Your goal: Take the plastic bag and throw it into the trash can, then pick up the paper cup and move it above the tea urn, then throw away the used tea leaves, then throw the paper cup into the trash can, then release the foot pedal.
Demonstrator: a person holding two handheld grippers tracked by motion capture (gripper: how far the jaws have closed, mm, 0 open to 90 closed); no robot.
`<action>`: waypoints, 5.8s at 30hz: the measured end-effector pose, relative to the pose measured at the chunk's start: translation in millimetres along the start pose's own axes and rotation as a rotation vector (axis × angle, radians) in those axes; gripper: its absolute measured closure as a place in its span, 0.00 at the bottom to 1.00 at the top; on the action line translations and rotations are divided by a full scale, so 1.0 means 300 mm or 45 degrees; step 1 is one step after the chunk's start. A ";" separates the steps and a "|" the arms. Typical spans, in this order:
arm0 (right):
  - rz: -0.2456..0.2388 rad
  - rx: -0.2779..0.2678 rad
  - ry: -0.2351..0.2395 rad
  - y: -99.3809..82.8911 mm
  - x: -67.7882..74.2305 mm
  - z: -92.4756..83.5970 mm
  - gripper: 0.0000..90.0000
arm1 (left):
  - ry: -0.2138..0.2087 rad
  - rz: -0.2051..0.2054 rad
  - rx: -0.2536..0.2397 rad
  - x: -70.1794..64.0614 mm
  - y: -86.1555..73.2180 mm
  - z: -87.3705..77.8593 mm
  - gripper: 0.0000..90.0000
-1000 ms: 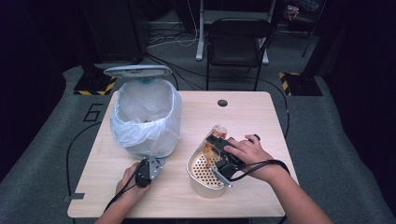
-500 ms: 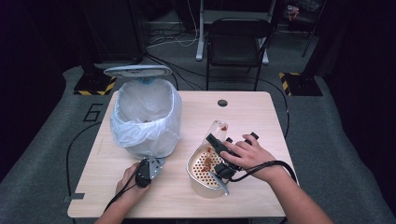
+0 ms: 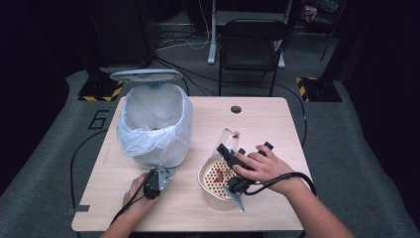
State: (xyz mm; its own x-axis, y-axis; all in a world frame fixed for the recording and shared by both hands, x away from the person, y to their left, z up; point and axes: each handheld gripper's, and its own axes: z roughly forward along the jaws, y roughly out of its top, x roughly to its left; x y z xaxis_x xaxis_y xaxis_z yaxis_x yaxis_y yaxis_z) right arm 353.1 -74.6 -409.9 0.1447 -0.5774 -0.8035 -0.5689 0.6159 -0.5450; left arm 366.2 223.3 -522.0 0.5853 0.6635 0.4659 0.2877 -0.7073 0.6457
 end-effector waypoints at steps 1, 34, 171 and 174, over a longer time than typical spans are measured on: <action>-0.005 0.000 0.003 0.000 0.000 -0.002 0.55 | -0.006 0.001 0.000 0.001 0.000 0.000 1.00; 0.142 -0.022 0.046 -0.025 -0.041 -0.020 0.54 | -0.001 0.014 0.010 0.003 0.001 -0.002 1.00; 2.497 -0.388 0.649 -0.172 -0.612 0.562 0.22 | -0.035 -0.016 0.021 0.011 0.003 -0.004 1.00; 2.531 -0.356 0.636 -0.150 -0.593 0.569 0.16 | -0.034 -0.016 0.020 0.011 0.003 -0.004 1.00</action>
State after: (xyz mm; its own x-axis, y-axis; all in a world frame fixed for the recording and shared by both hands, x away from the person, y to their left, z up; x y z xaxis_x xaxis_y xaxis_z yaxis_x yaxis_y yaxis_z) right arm 491.0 91.9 -283.3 -0.8452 0.5338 0.0246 0.2749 0.3948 0.8767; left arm 367.5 225.2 -519.2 0.6019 0.6655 0.4414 0.3068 -0.7030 0.6416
